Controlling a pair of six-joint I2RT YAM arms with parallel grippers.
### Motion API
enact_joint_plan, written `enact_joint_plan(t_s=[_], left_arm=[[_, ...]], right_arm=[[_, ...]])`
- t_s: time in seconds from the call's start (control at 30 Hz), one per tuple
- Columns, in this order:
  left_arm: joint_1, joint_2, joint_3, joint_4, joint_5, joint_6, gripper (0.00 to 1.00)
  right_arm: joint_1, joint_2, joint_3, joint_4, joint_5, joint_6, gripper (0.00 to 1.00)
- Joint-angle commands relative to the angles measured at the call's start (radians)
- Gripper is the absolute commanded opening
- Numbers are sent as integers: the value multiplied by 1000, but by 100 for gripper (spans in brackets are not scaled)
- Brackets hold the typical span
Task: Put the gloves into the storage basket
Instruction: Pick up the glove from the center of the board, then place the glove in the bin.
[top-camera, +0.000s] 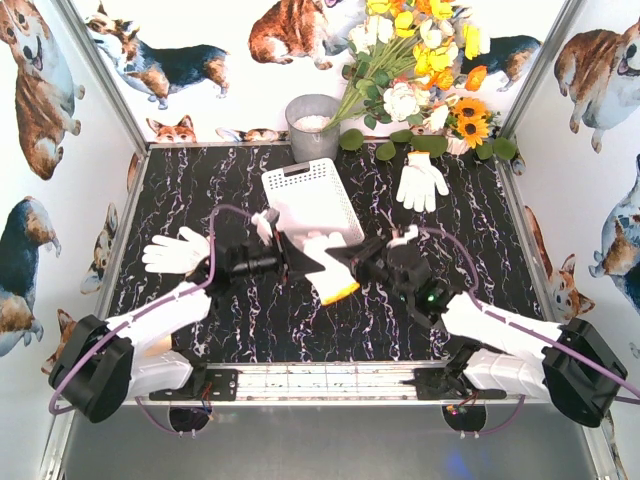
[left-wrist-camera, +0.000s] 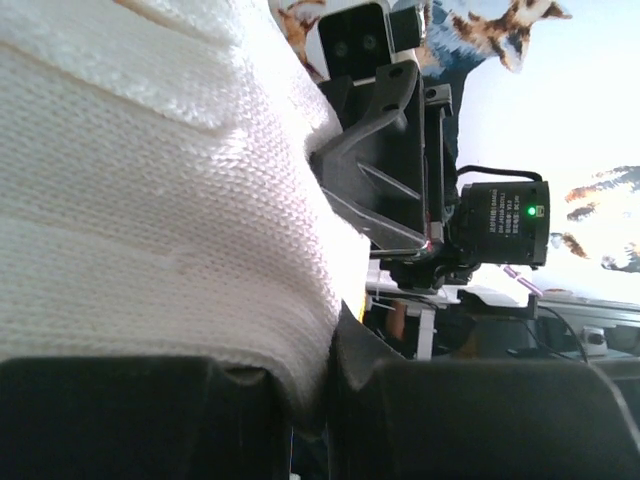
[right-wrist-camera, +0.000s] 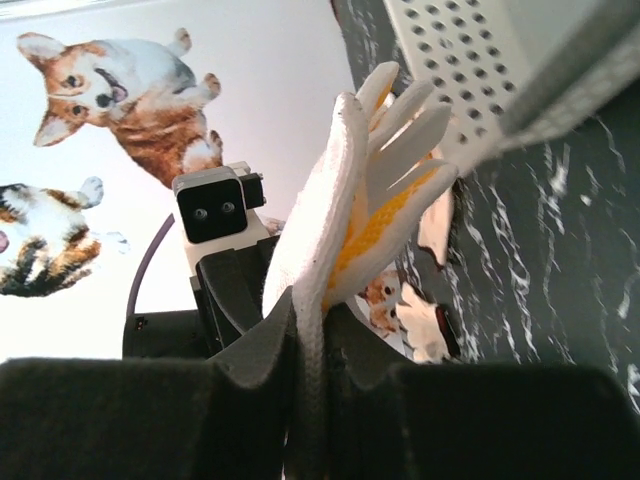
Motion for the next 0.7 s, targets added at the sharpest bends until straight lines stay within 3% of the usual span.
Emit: enact_joint_plan(t_s=[0.0,0.13,0.3,0.67], left_arm=[[68,60,115,-77,61,145,0],[108,151,267,-197,80,303,4],[159,295,405,-190,111,396,9],[221,623,732,-453,41,697,12]], right_arm=[[-51,33,133,19,-52,-148,0],[-97,162,251,16,-98,-251,0],[-158,308,368,37,-157,-345,0],[-236,588,616,-40,-169,-604,0]])
